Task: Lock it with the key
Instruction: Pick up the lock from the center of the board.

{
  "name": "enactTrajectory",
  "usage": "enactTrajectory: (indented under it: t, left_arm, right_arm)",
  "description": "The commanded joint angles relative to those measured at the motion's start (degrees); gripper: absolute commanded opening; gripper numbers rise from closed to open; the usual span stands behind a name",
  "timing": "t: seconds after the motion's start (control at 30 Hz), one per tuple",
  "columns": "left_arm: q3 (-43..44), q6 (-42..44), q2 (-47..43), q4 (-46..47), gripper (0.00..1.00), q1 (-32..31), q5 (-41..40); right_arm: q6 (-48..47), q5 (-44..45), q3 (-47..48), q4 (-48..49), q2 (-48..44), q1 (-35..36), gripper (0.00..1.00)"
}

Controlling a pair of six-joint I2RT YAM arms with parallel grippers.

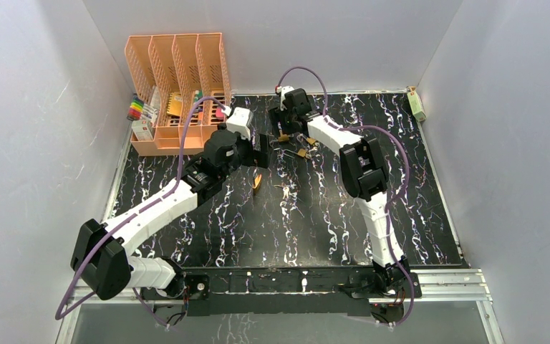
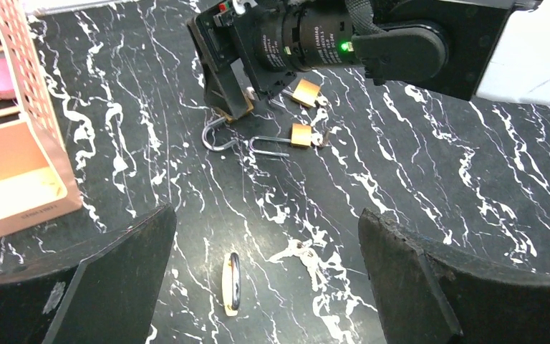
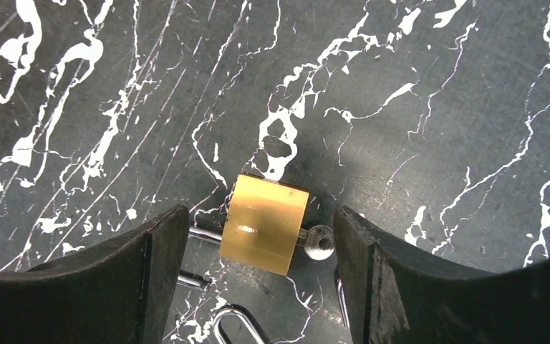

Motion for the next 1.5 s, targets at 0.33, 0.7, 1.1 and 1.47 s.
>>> enactTrajectory:
  t: [0.33,0.7,1.1,1.47]
  left_arm:
    - [0.6,-11.9,-2.0,-7.1,0.98,0.4,1.6]
    - [7.4,-18.8,-0.4,-20.4,0.98,0.5,2.3]
    - [6.4,-13.7,-1.4,-17.0,0.98,0.5,1.6]
    - [5.5,-8.1,-0.6,-9.7,0.98,1.5,5.9]
  right_arm:
    - [1.1,0.2,1.0,-0.4,1.5,0.0,0.66]
    - [-3.3,5.9,-4.7,0.9,1.2,1.6,0.58]
    - [-4.4,14.5,-6.7,0.4,3.6,4.5,0.56]
    - [0.2,9.1,-11.7,1.2,-3.1,3.9,0.0]
